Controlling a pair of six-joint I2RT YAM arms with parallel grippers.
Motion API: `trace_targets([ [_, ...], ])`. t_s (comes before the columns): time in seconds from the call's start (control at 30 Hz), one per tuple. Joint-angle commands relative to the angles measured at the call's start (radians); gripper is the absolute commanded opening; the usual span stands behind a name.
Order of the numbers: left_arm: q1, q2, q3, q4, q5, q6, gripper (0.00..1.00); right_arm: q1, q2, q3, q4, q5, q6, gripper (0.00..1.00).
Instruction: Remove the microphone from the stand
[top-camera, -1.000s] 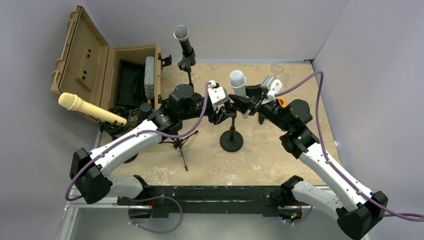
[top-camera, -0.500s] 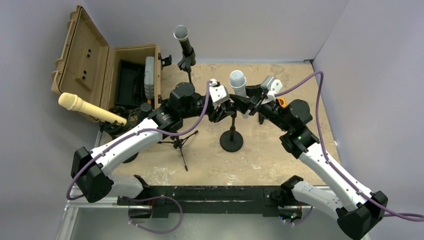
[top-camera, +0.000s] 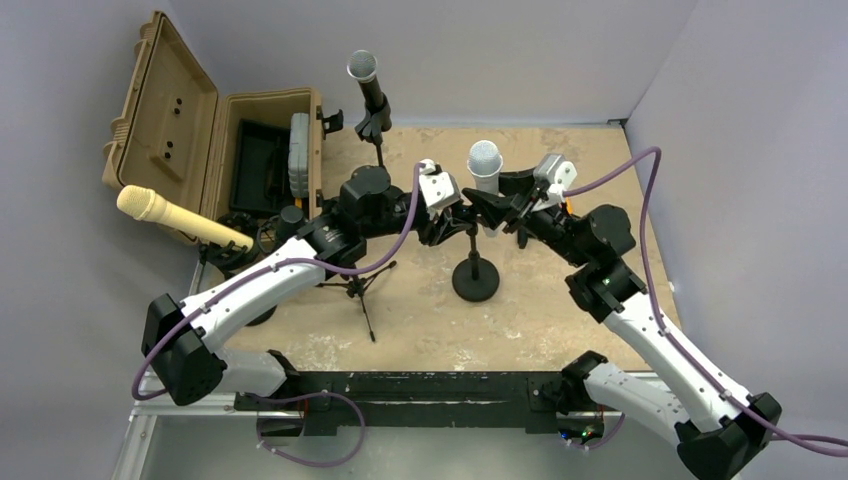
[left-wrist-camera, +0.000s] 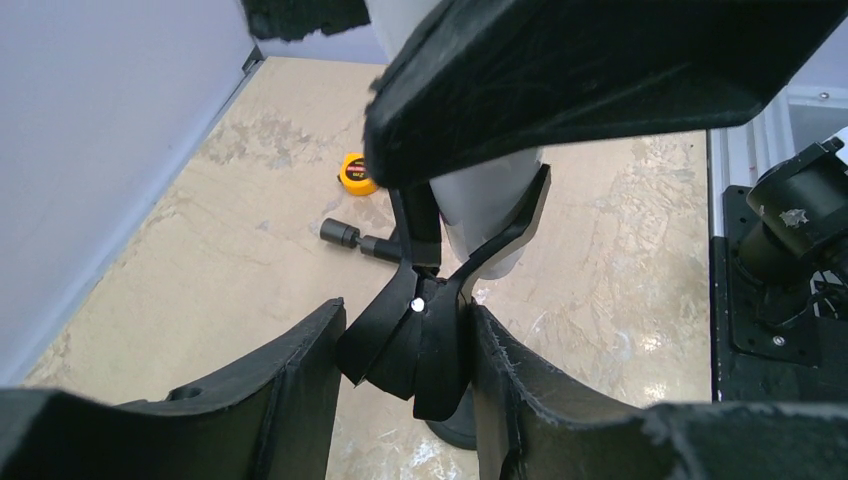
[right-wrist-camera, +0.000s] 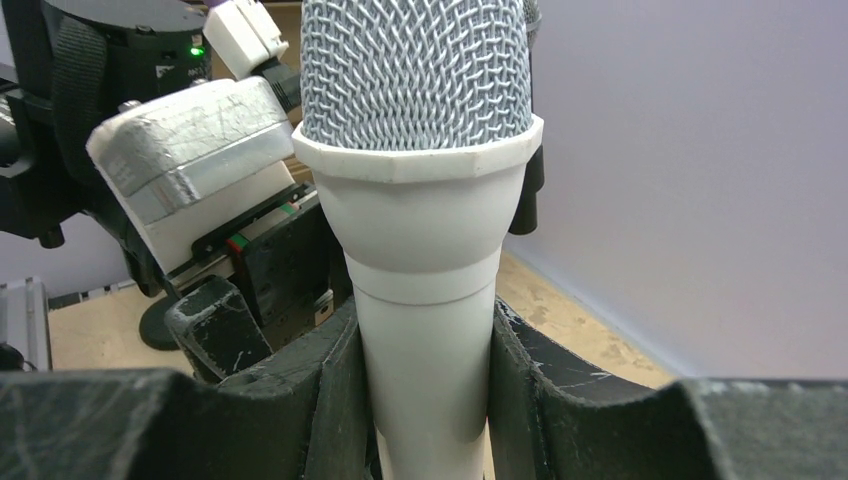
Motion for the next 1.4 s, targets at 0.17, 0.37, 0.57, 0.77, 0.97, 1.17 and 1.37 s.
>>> trace_targets([
  [0.17, 0.006, -0.027, 0.028, -0.019, -0.042, -0.010, 0.24, 0.005, -0.066, 0.014, 0.195, 0.010, 0.050, 0.00],
  [0.37, 0.006, -0.045, 0.006, 0.006, -0.048, -0.039, 0.54, 0.004, -0.070, -0.028, 0.200, 0.002, 0.059, 0.00],
  [0.57, 0.005, -0.024, 0.023, 0.001, -0.035, -0.045, 0.57, 0.005, -0.081, -0.022, 0.183, 0.009, 0.052, 0.00],
  [0.77, 0.006, -0.022, 0.023, 0.001, -0.029, -0.050, 0.57, 0.005, -0.078, -0.021, 0.178, 0.009, 0.049, 0.00],
  [0.97, 0.006, -0.008, 0.064, -0.068, -0.047, -0.039, 0.00, 0.004, -0.078, -0.019, 0.180, 0.008, 0.049, 0.00],
  [1.17, 0.006, -0.010, 0.049, -0.072, -0.073, -0.028, 0.00, 0.005, -0.079, 0.023, 0.178, 0.028, 0.059, 0.00],
  [1.37, 0.006, -0.004, 0.057, -0.094, -0.080, -0.010, 0.00, 0.004, -0.094, 0.136, 0.166, 0.130, 0.047, 0.00],
])
